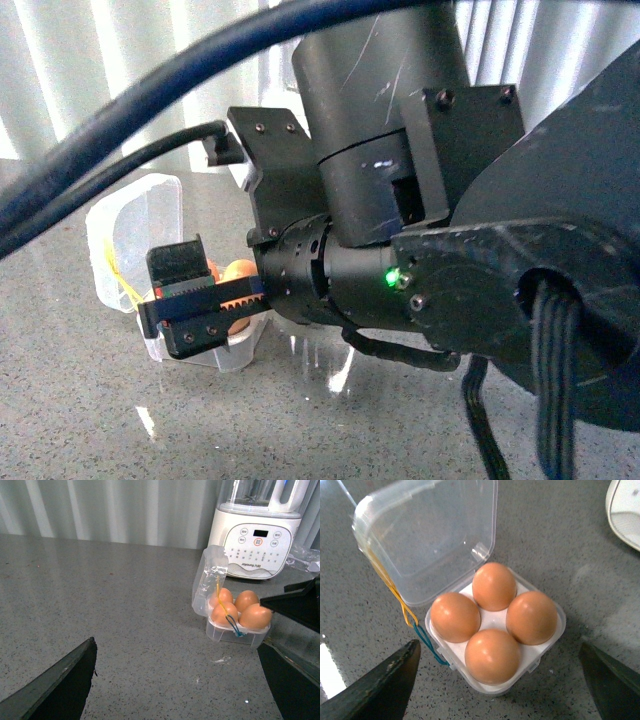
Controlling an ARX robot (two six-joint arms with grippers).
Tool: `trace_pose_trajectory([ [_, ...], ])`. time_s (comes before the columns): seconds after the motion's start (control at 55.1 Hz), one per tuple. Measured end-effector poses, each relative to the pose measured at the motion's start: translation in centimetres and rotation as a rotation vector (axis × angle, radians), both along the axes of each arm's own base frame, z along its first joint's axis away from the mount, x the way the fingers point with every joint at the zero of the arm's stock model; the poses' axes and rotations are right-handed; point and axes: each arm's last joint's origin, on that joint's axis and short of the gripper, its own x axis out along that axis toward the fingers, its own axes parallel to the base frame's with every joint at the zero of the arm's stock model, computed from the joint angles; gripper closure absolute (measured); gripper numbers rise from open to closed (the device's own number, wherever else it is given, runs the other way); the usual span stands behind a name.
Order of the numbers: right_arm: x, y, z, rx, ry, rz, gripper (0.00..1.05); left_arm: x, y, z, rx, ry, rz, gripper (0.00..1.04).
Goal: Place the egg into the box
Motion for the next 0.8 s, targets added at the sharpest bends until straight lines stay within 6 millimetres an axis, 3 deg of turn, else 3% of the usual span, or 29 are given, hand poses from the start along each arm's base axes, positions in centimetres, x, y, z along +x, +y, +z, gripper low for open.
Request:
trace_pose_trajectory([
  [0.218,0.2,-2.3,2.7,0.078,-0.048,-0.054,0.07,0.0,0.0,0.0,0.0,0.0,0.0,0.07],
  [0.508,-0.5,-7.5,3.6,0.076,-0.072,-0.235,0.07,0.0,0.0,0.0,0.0,0.0,0.0,0.07],
  [0.581,-1.8,-9.9,4.5,0.096,-0.11,-0.287,0.07,0.0,0.0,0.0,0.0,0.0,0.0,0.07],
  [0.799,-9.4,-19.5,6.9,0.164,-0.228,-0.438,0.07,0.0,0.0,0.0,0.0,0.0,0.0,0.07],
])
